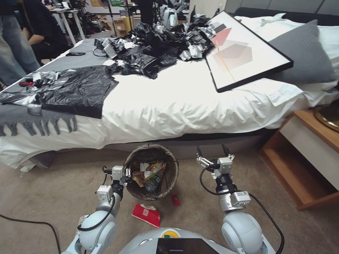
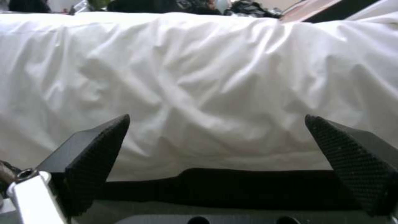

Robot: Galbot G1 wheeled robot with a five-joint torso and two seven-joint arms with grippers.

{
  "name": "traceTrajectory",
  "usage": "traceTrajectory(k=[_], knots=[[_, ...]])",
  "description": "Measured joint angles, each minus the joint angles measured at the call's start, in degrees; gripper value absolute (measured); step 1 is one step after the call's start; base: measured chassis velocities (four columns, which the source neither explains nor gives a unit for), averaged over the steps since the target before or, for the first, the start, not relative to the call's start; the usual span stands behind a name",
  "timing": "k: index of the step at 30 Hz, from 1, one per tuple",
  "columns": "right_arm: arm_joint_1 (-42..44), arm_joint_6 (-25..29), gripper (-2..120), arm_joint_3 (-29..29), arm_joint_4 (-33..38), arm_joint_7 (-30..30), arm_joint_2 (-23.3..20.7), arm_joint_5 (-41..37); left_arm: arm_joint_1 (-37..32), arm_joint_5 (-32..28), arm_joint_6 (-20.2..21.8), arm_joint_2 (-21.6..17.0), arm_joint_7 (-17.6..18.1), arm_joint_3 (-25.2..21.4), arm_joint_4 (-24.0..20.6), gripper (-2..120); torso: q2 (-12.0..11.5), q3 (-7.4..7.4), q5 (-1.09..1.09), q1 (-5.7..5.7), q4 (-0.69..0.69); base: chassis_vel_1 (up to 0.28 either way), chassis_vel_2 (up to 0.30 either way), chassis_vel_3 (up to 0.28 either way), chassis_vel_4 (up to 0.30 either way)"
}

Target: Pick up the trash bin, then pick up the garbage from the floor and place it into the trash bin.

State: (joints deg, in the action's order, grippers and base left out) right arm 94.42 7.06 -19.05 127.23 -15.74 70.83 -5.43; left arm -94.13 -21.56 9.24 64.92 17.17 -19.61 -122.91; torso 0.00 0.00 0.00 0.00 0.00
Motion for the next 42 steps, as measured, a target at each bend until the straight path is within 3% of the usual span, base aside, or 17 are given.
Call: traceTrajectory(k=[42], knots=[[-0.6, 0.5, 100, -0.3, -1.2, 0.0, 0.9, -0.2, 2.2, 0.8, -0.4, -0.1, 0.2, 0.7, 2.1, 3, 0.0, 0.0, 0.0, 0.0, 0.0, 0.026, 0.024, 0.023, 0.023]])
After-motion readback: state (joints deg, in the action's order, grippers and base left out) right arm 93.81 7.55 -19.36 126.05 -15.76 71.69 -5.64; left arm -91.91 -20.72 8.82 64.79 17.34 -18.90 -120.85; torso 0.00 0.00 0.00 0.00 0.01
